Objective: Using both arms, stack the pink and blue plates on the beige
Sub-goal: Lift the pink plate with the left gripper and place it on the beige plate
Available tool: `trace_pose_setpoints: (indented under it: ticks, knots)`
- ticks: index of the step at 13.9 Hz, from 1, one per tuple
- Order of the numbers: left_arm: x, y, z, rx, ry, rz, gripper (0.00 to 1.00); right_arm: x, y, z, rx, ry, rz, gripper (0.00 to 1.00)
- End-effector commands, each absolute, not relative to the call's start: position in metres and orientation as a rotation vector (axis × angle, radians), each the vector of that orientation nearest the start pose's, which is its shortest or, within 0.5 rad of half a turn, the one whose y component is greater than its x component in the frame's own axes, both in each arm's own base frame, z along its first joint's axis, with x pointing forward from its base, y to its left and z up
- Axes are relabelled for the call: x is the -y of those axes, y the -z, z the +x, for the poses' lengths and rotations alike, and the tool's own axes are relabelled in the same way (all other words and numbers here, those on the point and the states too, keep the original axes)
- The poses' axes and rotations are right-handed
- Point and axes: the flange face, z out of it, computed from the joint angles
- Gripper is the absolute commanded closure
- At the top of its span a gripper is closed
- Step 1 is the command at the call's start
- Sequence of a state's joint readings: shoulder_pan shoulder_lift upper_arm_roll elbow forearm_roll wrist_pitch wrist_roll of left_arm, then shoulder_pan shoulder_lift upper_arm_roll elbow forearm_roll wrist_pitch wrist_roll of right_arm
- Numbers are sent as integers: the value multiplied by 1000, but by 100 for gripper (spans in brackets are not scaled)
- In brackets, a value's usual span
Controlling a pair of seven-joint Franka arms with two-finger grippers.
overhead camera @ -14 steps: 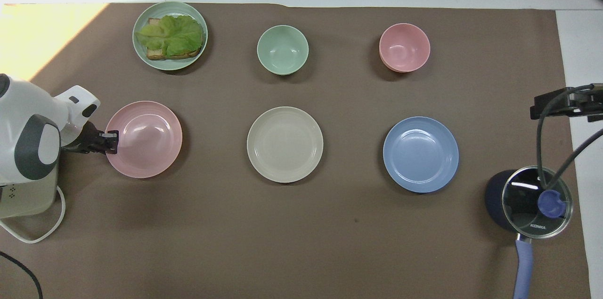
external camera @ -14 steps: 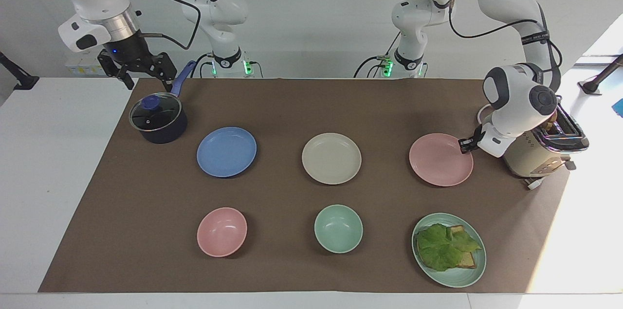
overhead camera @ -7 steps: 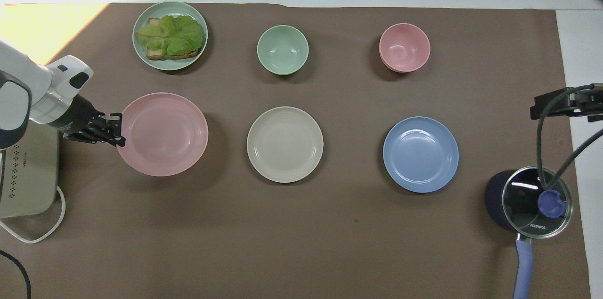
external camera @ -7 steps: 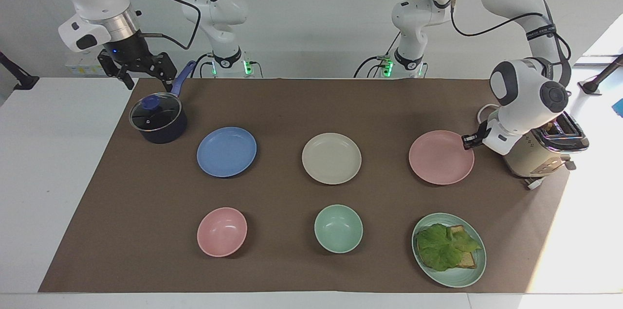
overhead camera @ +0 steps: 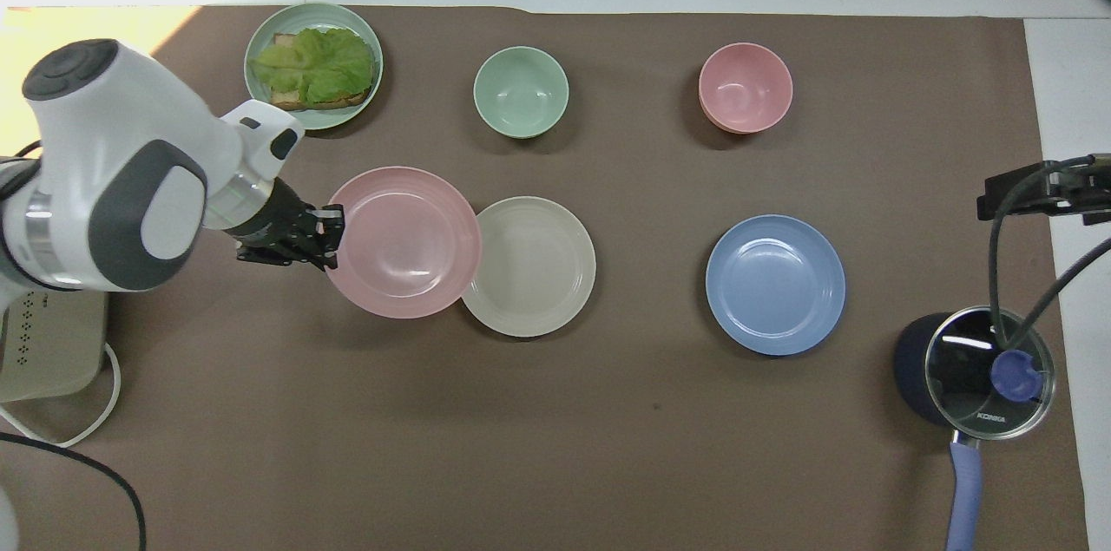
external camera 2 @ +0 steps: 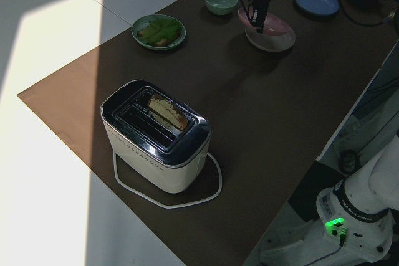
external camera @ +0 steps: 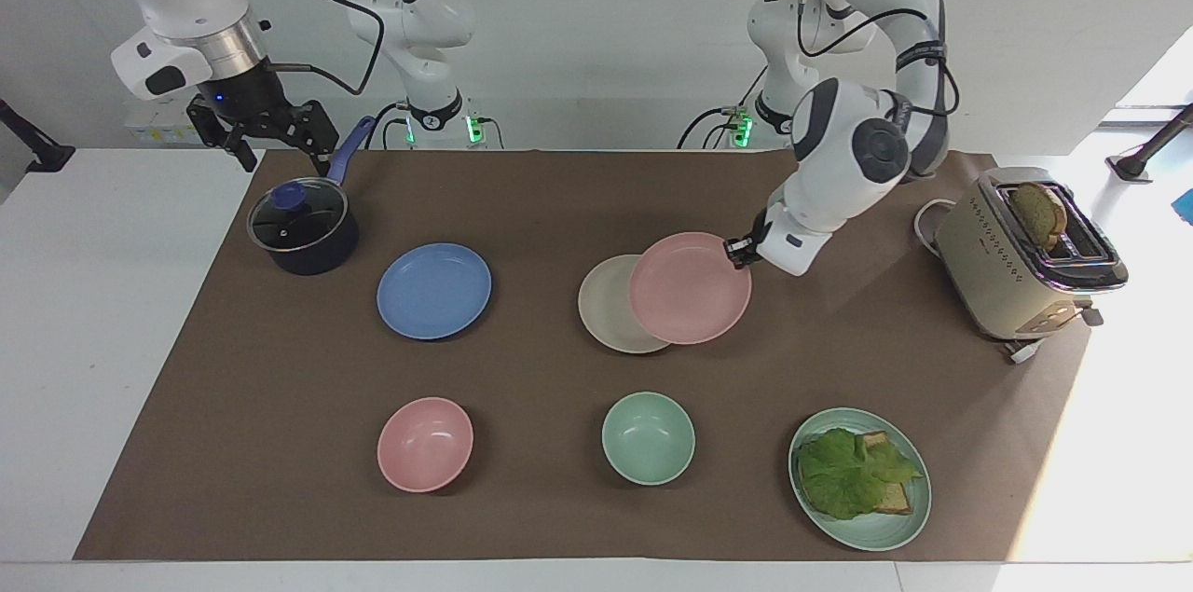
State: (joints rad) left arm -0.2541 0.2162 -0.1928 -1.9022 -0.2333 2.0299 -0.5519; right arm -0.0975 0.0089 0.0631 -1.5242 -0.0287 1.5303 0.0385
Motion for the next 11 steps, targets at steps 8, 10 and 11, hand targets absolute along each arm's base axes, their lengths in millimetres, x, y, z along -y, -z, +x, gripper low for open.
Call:
trace_pose_setpoints:
  ticks: [8, 10, 11]
  knots:
    - [247, -369, 542, 333, -139, -3283, 0, 26, -640, 551, -144, -17, -3170, 0]
    - [204, -387, 565, 238, -44, -3226, 0, 26, -640, 551, -144, -22, -3170, 0]
    - [187, -403, 575, 207, -36, -3198, 0, 26, -640, 551, -141, -22, -3170, 0]
